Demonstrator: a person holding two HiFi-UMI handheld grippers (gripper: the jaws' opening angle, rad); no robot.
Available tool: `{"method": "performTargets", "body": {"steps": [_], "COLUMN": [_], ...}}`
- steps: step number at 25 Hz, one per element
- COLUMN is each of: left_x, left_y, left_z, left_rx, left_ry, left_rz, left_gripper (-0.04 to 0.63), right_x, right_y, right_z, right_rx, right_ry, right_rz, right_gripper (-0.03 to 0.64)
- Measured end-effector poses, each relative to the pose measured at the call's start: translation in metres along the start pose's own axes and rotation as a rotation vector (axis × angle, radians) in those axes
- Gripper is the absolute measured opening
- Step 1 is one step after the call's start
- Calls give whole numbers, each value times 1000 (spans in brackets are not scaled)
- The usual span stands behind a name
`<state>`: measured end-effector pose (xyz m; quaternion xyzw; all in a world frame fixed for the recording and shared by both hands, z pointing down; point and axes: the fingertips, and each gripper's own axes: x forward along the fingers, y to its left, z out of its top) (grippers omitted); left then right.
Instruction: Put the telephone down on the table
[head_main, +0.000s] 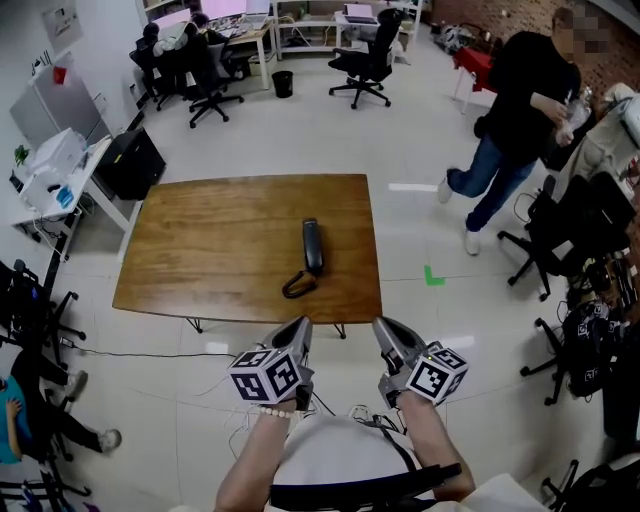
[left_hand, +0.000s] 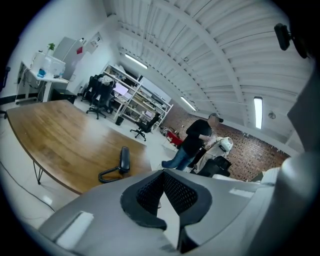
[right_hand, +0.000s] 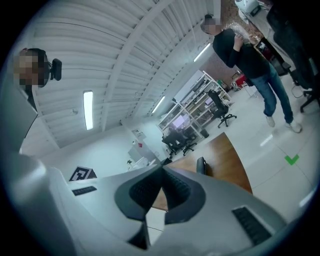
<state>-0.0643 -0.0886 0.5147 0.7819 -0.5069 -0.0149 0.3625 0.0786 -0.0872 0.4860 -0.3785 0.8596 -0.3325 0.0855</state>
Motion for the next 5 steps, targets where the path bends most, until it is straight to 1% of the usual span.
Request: {"method": "performTargets", "body": {"steps": [5], "left_x": [6], "left_y": [-4], "left_z": [1], "left_rx": [21], "left_ry": [7], "left_rz": [4], "left_gripper": [2], "right_x": [1], "right_y": [-3], "right_z": [4], "right_rx": [-2], "right_ry": [4], "right_rz": [6], "right_gripper": [2]}}
